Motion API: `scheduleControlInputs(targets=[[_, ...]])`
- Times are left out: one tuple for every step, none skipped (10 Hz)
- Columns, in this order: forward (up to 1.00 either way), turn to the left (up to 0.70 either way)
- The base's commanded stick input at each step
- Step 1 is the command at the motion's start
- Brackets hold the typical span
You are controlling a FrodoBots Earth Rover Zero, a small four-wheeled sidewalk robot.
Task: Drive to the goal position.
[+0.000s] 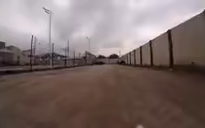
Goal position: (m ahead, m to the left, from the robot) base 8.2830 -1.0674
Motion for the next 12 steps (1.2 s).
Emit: scheduleControlInputs(targets=[[0.7,0.0],[0.7,0.0],[0.7,0.0],[0.7,0.0],[0.7,0.0],[0.7,0.0],[0.7,0.0],[0.7,0.0],[0.7,0.0],[0.7,0.0],[0.7,0.0],[0.7,0.0]])
